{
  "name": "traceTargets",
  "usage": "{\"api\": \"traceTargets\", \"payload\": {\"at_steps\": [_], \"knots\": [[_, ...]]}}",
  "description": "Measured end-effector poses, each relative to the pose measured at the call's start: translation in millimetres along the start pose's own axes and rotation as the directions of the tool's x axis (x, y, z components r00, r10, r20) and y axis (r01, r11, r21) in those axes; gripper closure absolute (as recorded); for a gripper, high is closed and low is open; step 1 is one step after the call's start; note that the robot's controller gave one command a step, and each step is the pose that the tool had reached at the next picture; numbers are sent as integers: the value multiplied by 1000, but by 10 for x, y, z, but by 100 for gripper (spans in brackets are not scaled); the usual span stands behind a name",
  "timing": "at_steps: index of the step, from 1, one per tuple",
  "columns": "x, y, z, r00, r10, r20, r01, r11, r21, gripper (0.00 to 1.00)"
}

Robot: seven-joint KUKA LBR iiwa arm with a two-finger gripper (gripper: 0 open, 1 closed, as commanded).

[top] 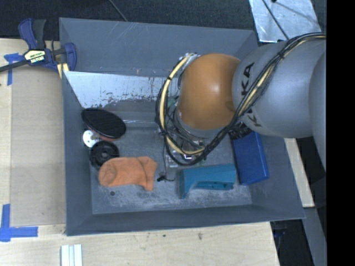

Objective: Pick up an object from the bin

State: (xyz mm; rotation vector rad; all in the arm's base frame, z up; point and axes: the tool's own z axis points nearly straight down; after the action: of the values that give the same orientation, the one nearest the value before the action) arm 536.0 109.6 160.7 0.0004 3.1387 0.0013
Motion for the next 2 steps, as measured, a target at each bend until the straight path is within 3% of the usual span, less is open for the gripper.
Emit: {"api": "traceTargets", "payload": {"at_steps": [1, 2], "knots": [[80, 691, 600, 1000, -18, 3, 18, 1000, -1, 0], [144, 774, 458, 998, -61, -5, 61, 998, 1, 0]]}}
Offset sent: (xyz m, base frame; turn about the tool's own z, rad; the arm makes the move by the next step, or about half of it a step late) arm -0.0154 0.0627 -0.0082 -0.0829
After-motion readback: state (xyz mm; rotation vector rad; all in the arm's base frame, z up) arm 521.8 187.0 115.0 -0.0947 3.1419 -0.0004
